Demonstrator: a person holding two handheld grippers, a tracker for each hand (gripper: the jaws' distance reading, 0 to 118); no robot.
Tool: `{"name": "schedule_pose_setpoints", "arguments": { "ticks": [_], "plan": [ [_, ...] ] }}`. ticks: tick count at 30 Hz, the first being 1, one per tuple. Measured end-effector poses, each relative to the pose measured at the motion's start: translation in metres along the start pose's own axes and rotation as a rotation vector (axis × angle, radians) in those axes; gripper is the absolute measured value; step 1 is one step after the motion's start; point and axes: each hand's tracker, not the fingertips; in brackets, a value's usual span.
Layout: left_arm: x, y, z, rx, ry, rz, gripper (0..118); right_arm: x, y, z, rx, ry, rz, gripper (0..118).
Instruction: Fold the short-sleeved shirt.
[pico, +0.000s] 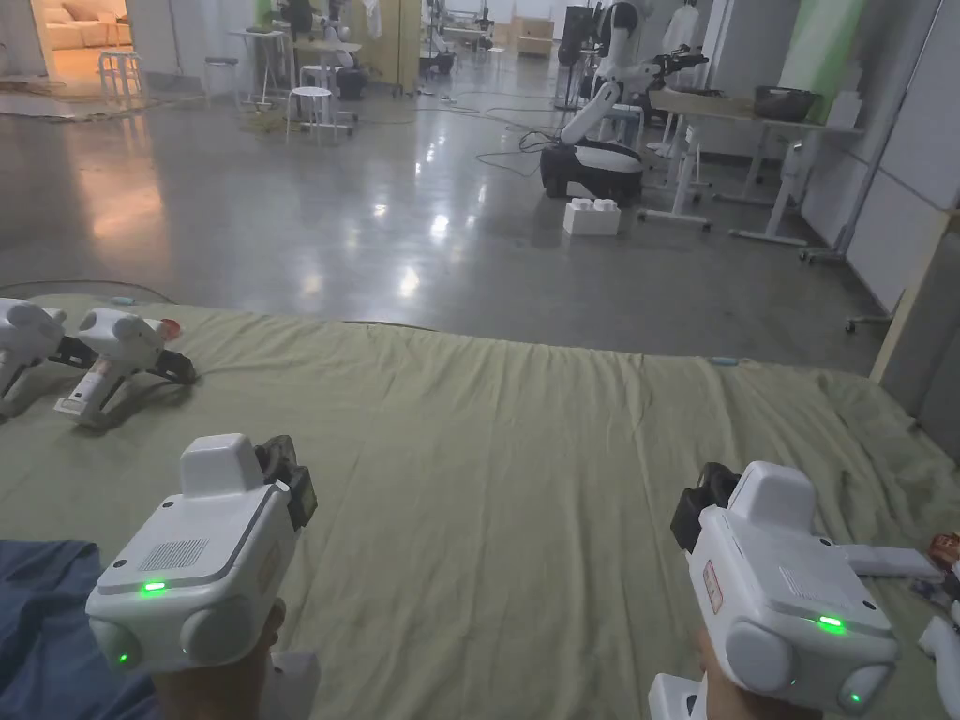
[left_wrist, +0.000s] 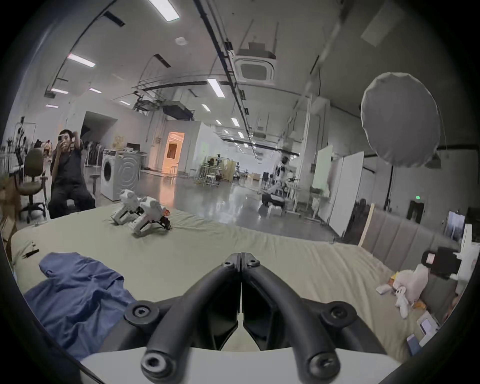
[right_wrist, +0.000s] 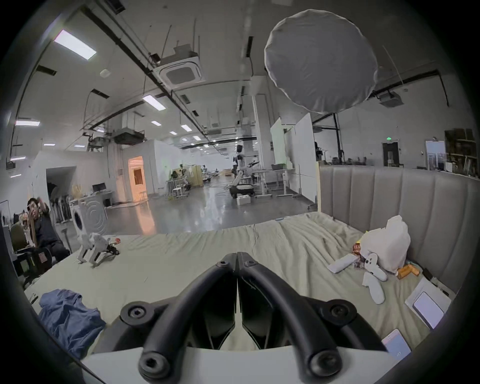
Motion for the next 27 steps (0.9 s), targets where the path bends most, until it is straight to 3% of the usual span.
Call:
{"name": "schedule_pose_setpoints", "arguments": {
  "ticks": [7, 13, 18, 22, 24, 27],
  "plan": [
    [0.009, 0.014, 0.022, 0.017, 0.004, -0.131, 0, -0.013, 0.005, 0.005, 0.01, -0.011, 0.088, 0],
    [-0.03, 0.016, 0.02, -0.118, -0.011, -0.211, 0, -0.019, 0.005, 0.008, -0.005, 0.014, 0.087, 0],
    [-0.104, 0.017, 0.028, -0.345, 0.01, -0.15, 0, -0.027, -0.005, 0.003, -0.043, 0.043, 0.128, 0],
    [-0.186, 0.003, 0.027, -0.554, 0.068, -0.021, 0, -0.034, -0.016, 0.001, -0.082, 0.064, 0.122, 0],
    [-0.217, -0.011, 0.029, -0.596, 0.117, -0.024, 6, -0.039, -0.022, -0.001, -0.099, 0.068, 0.143, 0],
    [-0.254, -0.035, 0.026, -0.69, 0.162, -0.062, 34, -0.047, -0.032, -0.006, -0.149, 0.102, 0.16, 0]
  ]
}}
